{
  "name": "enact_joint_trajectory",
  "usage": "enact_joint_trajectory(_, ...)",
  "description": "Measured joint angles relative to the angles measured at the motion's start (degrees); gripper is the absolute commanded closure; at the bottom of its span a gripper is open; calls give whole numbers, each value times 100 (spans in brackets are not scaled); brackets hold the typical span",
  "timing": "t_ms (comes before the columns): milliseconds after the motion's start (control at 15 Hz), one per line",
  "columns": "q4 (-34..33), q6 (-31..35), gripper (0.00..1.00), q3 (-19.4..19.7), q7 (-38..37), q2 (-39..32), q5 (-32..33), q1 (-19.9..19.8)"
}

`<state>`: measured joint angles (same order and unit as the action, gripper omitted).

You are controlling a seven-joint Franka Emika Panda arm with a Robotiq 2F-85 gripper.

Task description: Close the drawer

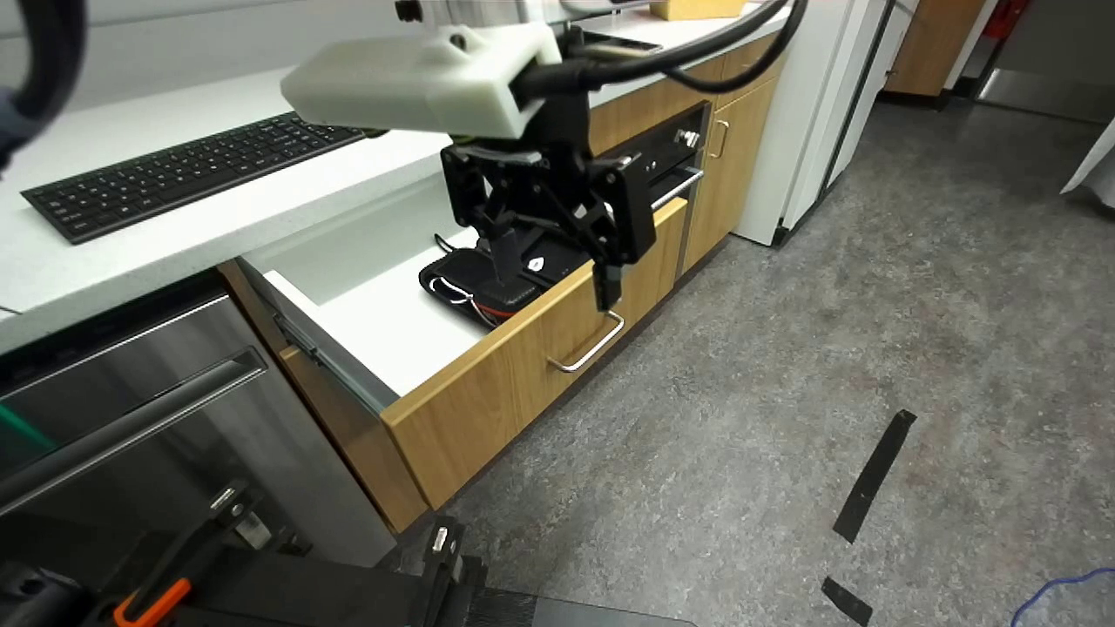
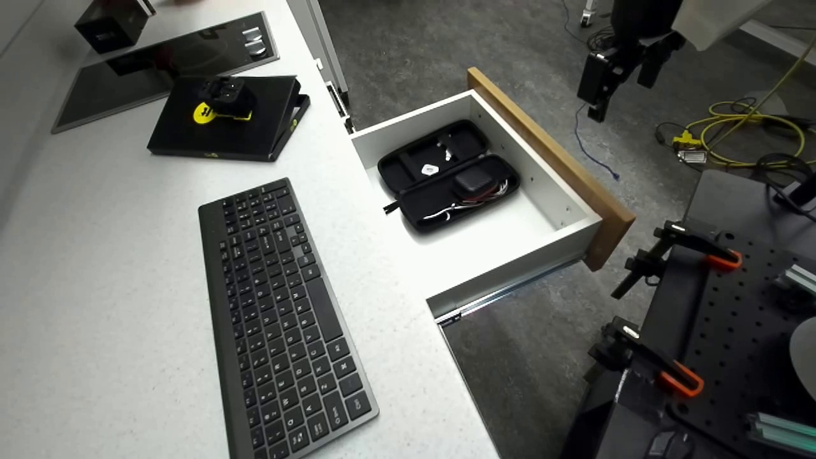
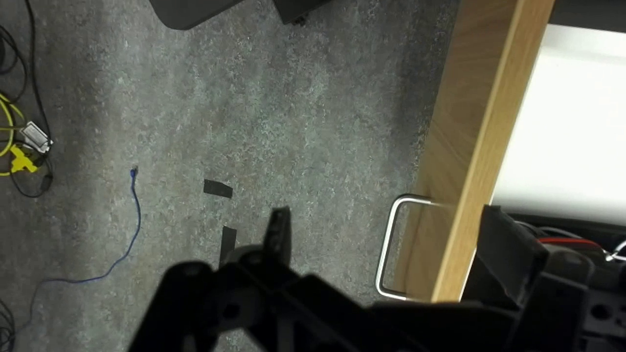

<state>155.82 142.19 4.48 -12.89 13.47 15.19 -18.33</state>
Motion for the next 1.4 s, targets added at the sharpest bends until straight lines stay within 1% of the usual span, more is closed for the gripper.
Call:
enact_joint_trajectory(400,-19,-1,0,3,-74,-21,12,11)
enact_joint_trajectory(533,-42,28,0,5,-391,-179,225,-9)
enact_joint_trajectory(667,-168,114,0,55,-883,-537,588,-94)
enact_joint_trajectory(867,-596,190,0,337,-1468,-1270,991,-163)
enact_joint_trajectory(1133,-1292,197,0,732,-1772,-2151,970,-90)
enact_joint_trajectory(1400,-2048,197,0,1006,-2054,-3098,659,184)
